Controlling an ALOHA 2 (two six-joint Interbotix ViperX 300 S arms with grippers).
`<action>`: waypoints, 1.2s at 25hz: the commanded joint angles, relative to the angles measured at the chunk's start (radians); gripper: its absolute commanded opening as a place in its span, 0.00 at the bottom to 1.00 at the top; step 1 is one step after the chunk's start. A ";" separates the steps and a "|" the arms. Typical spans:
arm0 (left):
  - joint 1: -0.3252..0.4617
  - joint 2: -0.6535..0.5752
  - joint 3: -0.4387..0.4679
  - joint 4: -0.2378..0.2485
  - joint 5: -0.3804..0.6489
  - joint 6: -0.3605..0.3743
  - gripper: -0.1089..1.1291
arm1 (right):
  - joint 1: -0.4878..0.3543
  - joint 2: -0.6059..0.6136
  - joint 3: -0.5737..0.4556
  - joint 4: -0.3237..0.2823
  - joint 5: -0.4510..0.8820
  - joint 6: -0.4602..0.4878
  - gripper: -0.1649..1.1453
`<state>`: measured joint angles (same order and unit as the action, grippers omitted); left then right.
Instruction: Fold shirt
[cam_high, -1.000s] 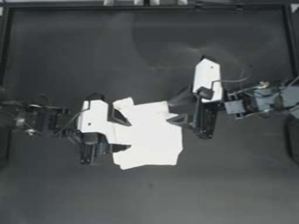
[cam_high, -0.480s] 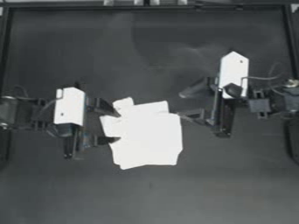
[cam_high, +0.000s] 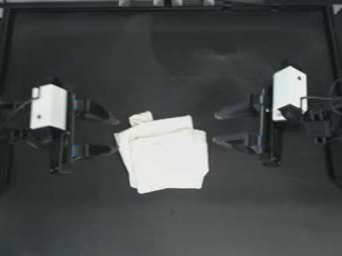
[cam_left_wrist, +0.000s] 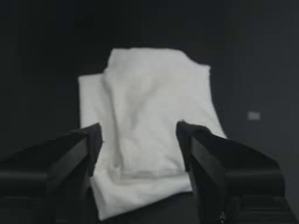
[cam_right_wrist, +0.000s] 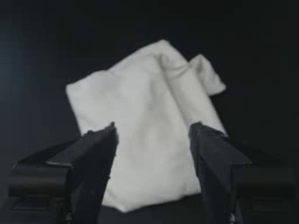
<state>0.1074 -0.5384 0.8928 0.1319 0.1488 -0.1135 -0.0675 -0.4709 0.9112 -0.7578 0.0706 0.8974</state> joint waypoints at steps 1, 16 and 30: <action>0.011 -0.067 0.012 -0.008 0.003 -0.005 0.80 | 0.009 -0.041 0.006 0.017 0.003 0.002 0.78; 0.032 -0.227 0.121 -0.015 0.006 -0.052 0.80 | 0.014 -0.193 0.083 0.049 0.057 0.002 0.78; 0.037 -0.308 0.169 -0.017 0.017 -0.063 0.80 | 0.015 -0.276 0.129 0.051 0.067 0.002 0.78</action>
<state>0.1427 -0.8391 1.0692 0.1166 0.1687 -0.1749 -0.0537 -0.7332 1.0492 -0.7056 0.1396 0.8974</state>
